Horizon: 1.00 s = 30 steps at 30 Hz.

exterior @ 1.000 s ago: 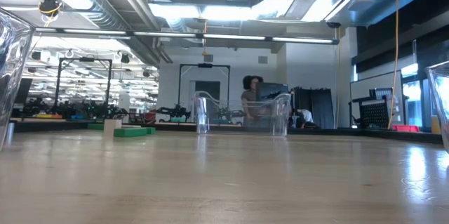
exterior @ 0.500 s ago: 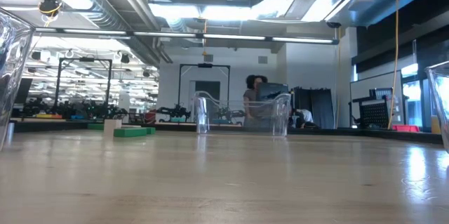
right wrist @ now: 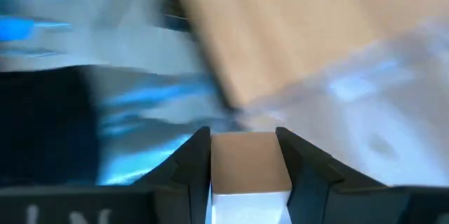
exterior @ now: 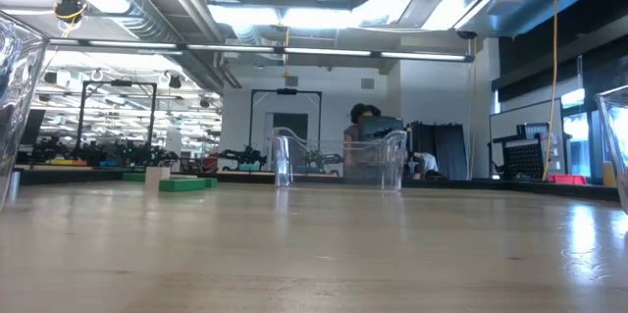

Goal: Sort & place blocks by color
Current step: Put the bottom light brown block into the bottom right transparent bin

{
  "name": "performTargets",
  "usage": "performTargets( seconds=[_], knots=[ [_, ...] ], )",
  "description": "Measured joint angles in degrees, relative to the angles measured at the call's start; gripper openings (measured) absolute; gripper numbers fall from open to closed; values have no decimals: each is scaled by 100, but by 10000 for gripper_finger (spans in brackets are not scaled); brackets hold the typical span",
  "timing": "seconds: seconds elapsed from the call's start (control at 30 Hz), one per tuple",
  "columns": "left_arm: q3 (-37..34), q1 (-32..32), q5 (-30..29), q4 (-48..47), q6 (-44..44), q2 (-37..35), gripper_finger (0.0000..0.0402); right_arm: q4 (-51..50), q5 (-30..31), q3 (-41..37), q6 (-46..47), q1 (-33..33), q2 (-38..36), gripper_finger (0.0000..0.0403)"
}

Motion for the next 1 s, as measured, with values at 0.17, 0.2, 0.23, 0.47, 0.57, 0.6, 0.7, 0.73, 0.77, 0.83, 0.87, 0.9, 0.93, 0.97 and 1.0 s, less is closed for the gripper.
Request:
performTargets(
  seconds=[0.17,0.2,0.23,0.47,0.57,0.6,0.7,0.73,0.77,0.83,0.87,0.9,0.93,0.97,1.0],
  knots=[
    [0,0,-114,-6,18,0,204,-1056,-133,-7,771,174,832,132],
    [0,0,-116,-6,28,0,204,-1103,-131,-7,772,165,994,132],
    [0,0,-116,-4,34,0,204,-1106,-119,-7,774,134,1146,132],
    [0,0,-233,-4,39,0,204,-1112,-130,-7,771,-84,2050,132],
    [2,0,-262,-2,38,0,204,-1121,-240,-4,713,-124,2274,140],
    [2,0,-262,-4,37,0,204,-1122,-261,-4,665,-127,2336,147],
    [2,0,-262,-2,37,0,204,-1129,-264,-4,642,-127,2453,162],
    [2,0,-264,-2,37,0,204,-1129,-266,-4,640,-127,2471,165],
    [2,0,-262,-2,35,0,204,-1130,-279,-4,633,-127,2478,167],
    [2,0,-262,0,36,0,204,-1128,-305,-2,626,-127,2473,169],
    [2,0,-262,-1,35,0,204,-1133,-307,-2,624,-127,2465,169],
    [2,0,-262,0,35,0,204,-1145,-307,-2,622,-127,2456,170],
    [2,0,-262,0,35,0,204,-1154,-307,-2,624,-127,2448,171],
    [2,0,-262,0,35,0,204,-1174,-314,-2,620,-127,2439,171],
    [2,0,-262,0,35,0,204,-1233,-372,-2,602,-129,2418,172]
  ],
)
